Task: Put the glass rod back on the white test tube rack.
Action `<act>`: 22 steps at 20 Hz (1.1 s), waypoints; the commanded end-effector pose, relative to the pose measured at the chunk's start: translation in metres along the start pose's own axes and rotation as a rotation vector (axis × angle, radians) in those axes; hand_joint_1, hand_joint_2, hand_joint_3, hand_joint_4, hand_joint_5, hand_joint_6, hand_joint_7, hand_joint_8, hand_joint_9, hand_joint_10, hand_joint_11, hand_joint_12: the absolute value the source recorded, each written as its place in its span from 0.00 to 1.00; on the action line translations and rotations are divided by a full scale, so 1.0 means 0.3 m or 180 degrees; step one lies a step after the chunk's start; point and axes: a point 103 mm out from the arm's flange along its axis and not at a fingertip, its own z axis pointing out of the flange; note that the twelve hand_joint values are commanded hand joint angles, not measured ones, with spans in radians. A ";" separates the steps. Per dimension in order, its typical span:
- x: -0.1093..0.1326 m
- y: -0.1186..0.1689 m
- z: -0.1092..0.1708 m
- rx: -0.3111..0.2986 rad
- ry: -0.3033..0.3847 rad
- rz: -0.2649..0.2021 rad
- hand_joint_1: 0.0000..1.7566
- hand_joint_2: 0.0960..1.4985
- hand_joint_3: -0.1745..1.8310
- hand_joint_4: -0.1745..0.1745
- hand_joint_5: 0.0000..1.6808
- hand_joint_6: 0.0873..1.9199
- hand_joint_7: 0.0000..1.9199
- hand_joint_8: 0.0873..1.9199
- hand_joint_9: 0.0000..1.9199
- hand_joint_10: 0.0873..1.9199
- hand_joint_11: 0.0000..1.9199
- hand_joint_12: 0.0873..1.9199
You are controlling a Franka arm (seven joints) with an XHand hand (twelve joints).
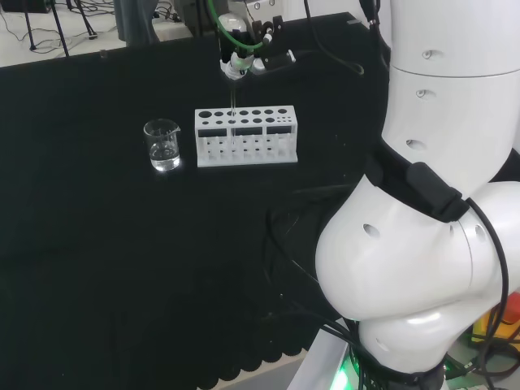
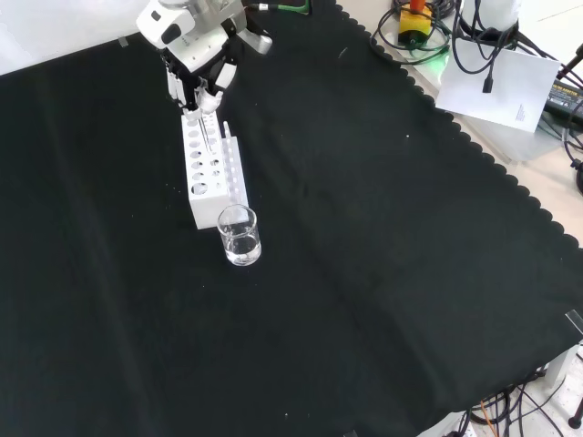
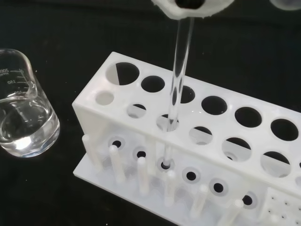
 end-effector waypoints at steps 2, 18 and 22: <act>0.004 0.003 0.014 0.0021 0.0007 -0.0006 0.82 0.66 0.00 0.00 0.84 0.00 0.64 0.33 0.78 0.22 0.89 0.12; 0.005 -0.008 0.020 0.0123 -0.0036 -0.0047 0.91 0.59 0.00 0.00 0.75 0.00 0.54 0.33 0.83 0.01 0.88 0.19; 0.010 -0.012 0.013 0.0121 -0.0067 -0.0062 0.94 0.57 0.00 0.00 0.66 0.00 0.44 0.39 0.84 0.00 0.86 0.29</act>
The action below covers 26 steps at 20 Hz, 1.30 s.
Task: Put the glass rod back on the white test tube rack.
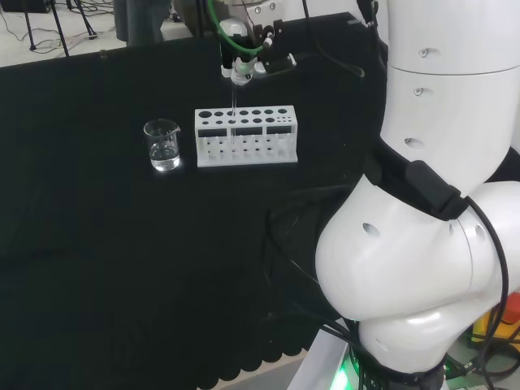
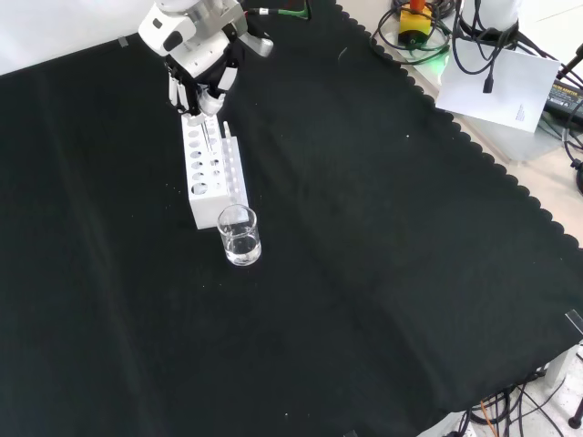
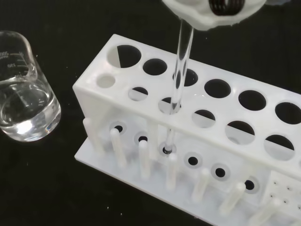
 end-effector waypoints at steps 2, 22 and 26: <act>0.011 -0.012 -0.018 0.0016 -0.0063 -0.0024 0.94 0.57 0.00 0.00 0.63 0.00 0.42 0.39 0.85 0.00 0.86 0.30; -0.017 -0.123 -0.187 -0.0085 -0.0099 0.0132 0.94 0.56 0.00 0.00 0.42 0.00 0.29 0.37 0.85 0.00 0.86 0.33; -0.028 -0.168 -0.234 -0.0143 -0.0107 0.0180 0.94 0.56 0.00 0.00 0.39 0.00 0.29 0.37 0.85 0.00 0.87 0.33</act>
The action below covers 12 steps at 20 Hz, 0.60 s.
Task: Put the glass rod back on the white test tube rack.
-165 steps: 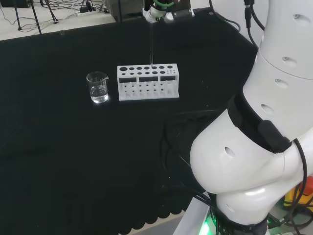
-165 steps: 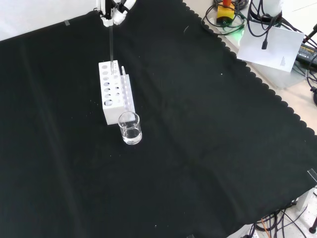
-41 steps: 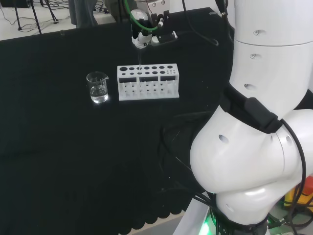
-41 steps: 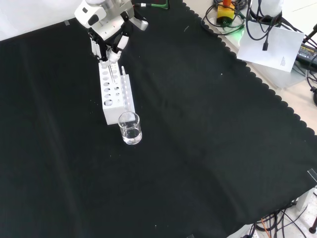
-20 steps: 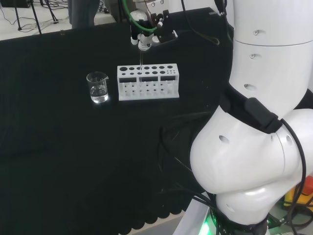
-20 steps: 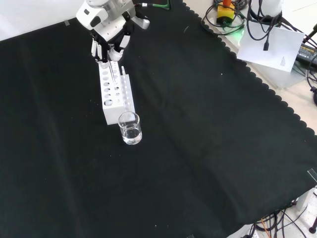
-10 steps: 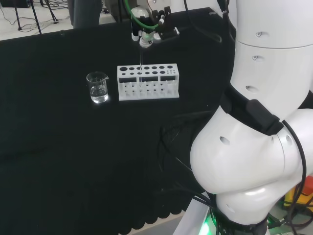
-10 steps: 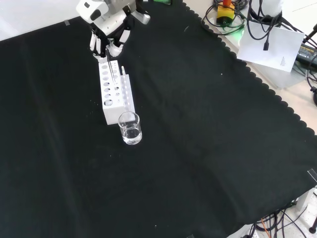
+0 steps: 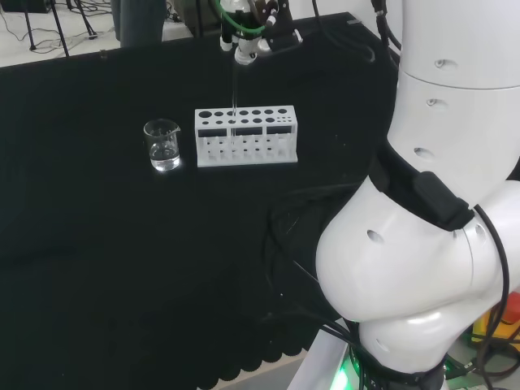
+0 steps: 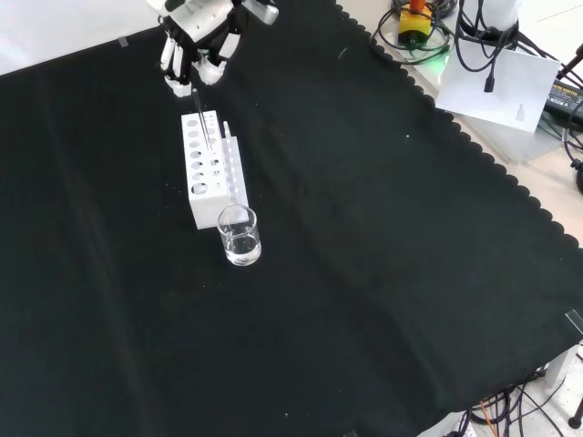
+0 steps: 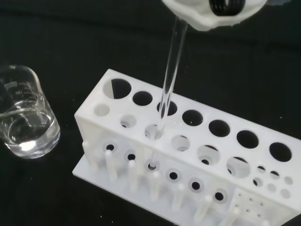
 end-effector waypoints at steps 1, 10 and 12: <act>-0.023 -0.074 -0.073 -0.0063 0.0000 0.0100 0.94 0.56 0.00 0.00 0.39 0.00 0.28 0.37 0.85 0.00 0.87 0.33; -0.038 -0.128 -0.108 -0.0141 0.0016 0.0059 0.94 0.56 0.00 0.00 0.38 0.00 0.28 0.38 0.85 0.00 0.87 0.34; -0.046 -0.130 -0.098 -0.0129 0.0008 0.0055 0.94 0.56 0.00 0.00 0.38 0.00 0.28 0.38 0.85 0.00 0.87 0.34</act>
